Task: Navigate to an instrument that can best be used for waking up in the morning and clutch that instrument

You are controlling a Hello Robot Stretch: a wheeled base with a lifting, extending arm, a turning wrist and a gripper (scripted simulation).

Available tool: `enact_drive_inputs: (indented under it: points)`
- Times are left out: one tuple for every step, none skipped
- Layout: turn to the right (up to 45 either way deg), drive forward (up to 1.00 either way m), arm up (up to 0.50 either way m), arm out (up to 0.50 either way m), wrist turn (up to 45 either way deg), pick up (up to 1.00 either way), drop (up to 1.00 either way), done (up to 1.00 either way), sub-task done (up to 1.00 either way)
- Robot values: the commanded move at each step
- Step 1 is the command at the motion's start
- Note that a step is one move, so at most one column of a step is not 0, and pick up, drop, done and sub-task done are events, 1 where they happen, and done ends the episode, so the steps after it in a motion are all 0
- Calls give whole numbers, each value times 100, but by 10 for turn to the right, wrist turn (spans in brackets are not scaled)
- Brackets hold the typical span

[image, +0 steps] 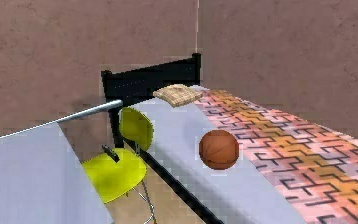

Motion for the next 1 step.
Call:
enact_drive_inputs:
  points:
    - [0, 45, 0, 0, 0, 0, 0, 0, 0]
